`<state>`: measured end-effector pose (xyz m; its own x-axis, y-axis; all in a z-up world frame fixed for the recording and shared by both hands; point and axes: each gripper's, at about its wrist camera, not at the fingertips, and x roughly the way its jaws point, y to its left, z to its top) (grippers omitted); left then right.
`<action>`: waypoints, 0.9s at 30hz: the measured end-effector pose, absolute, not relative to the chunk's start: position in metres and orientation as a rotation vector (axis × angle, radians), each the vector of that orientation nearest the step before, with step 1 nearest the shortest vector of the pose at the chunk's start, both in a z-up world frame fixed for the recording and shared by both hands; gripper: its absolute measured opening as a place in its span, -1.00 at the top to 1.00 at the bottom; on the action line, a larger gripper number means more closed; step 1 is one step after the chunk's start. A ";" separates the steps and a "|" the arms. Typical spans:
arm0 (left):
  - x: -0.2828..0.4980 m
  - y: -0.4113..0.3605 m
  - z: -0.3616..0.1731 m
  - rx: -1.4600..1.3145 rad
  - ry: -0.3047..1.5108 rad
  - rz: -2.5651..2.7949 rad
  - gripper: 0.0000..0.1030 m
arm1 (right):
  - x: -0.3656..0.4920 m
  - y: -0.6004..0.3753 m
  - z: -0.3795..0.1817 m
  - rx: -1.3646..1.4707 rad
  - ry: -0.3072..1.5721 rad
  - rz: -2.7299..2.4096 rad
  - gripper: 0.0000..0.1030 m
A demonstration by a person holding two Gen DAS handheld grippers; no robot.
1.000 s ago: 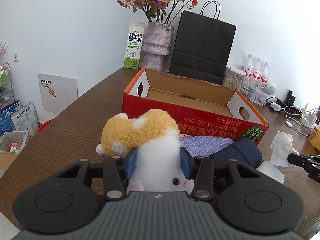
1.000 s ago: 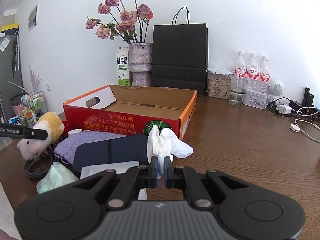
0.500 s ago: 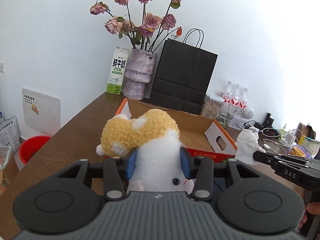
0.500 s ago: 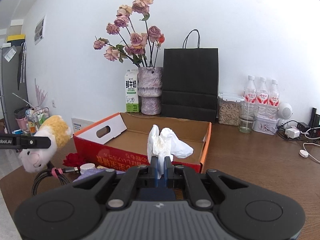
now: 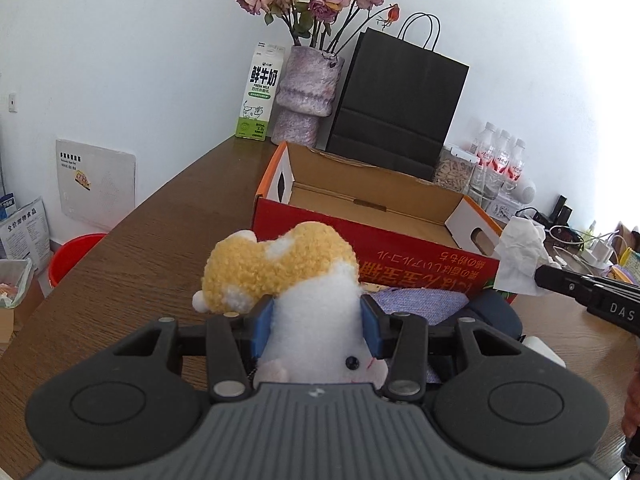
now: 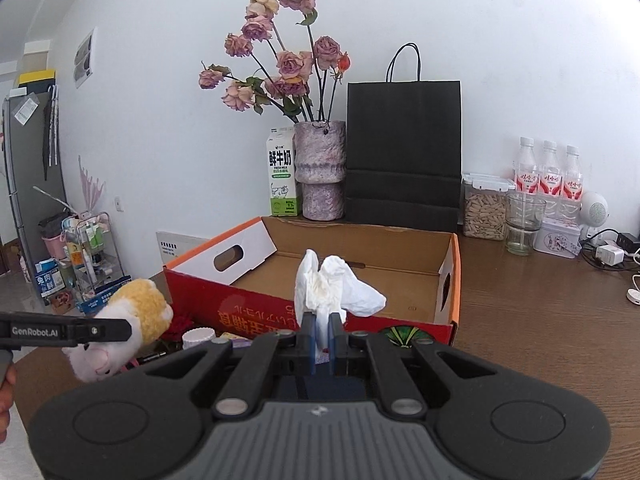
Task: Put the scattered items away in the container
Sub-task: 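Carry the plush toy and tissue over the cardboard box with both grippers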
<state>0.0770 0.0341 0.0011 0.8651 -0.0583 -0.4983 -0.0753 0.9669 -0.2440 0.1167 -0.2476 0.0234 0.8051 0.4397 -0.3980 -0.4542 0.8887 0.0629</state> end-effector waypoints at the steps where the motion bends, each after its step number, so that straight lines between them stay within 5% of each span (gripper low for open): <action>1: 0.076 0.034 0.001 -0.255 0.521 0.010 0.10 | 0.116 -0.248 0.022 -0.035 0.421 0.477 0.90; 10: 0.061 0.028 0.025 -0.202 0.409 -0.010 0.34 | 0.114 -0.254 0.022 -0.025 0.421 0.466 0.90; 15: 0.069 0.028 0.014 -0.224 0.517 -0.005 -0.01 | 0.111 -0.254 0.021 -0.017 0.423 0.469 0.90; 27: 0.097 0.013 -0.013 -0.275 0.665 0.079 0.07 | 0.105 -0.267 0.013 0.007 0.440 0.484 0.90</action>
